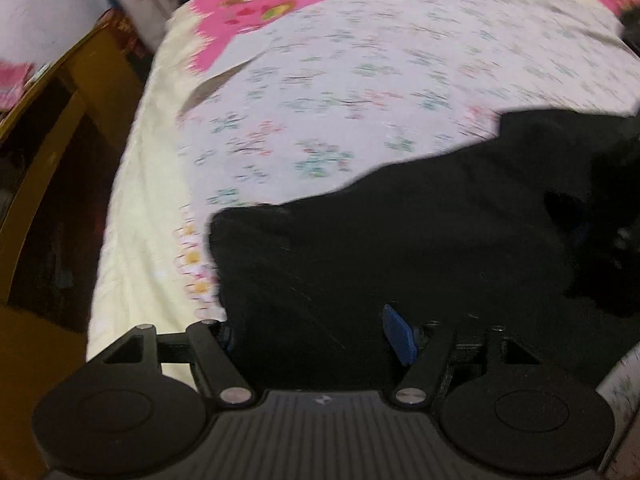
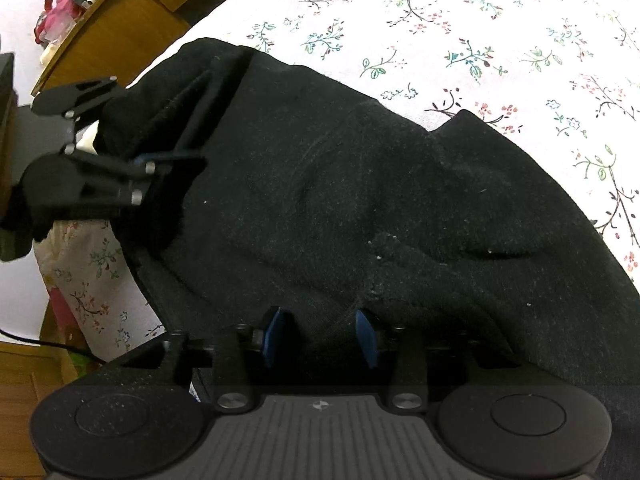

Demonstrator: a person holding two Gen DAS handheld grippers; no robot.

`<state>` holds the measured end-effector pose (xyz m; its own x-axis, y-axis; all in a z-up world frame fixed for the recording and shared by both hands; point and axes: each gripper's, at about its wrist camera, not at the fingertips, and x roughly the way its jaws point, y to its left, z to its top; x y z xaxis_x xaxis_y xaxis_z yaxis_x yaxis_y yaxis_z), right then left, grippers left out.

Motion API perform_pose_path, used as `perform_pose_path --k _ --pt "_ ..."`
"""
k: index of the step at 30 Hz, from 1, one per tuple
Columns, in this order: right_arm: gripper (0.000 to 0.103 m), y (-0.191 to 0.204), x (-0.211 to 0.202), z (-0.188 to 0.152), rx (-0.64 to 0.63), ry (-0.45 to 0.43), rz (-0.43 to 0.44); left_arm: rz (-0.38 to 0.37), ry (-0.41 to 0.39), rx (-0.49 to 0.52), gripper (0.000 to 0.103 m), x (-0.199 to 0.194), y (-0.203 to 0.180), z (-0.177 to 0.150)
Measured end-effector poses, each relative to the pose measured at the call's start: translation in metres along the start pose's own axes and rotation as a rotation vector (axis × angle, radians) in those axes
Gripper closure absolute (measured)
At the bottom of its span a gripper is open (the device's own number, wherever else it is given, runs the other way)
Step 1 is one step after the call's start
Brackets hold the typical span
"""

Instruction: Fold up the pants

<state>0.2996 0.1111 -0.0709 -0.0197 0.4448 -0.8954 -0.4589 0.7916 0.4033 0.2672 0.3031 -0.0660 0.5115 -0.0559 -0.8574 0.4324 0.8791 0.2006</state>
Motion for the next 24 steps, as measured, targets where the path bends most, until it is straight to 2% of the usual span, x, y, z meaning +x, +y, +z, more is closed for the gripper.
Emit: perform_pose_path --k 4,8,10,15,18,22,24 --pt "0.074 -0.004 0.0 0.002 0.005 0.005 0.011 -0.036 -0.005 -0.118 0.027 0.012 0.03 0.003" --pt "0.071 -0.008 0.0 0.002 0.011 0.006 0.02 -0.007 -0.056 -0.082 0.024 0.019 0.036 0.013" --pt "0.068 -0.009 -0.001 0.001 0.014 0.002 0.028 -0.042 -0.07 -0.062 0.024 0.026 0.037 0.02" --pt "0.065 -0.009 -0.002 0.0 0.014 0.001 0.04 -0.101 -0.077 -0.057 0.015 0.051 0.052 0.03" --pt "0.064 -0.01 -0.001 -0.002 0.021 -0.003 0.048 -0.262 -0.031 -0.044 0.012 0.06 0.066 0.04" --pt "0.064 -0.013 -0.003 -0.001 0.03 -0.003 0.055 -0.375 0.025 -0.043 0.012 0.062 0.082 0.046" --pt "0.064 -0.016 -0.003 -0.001 0.037 -0.005 0.058 -0.404 0.017 -0.052 0.013 0.05 0.088 0.046"
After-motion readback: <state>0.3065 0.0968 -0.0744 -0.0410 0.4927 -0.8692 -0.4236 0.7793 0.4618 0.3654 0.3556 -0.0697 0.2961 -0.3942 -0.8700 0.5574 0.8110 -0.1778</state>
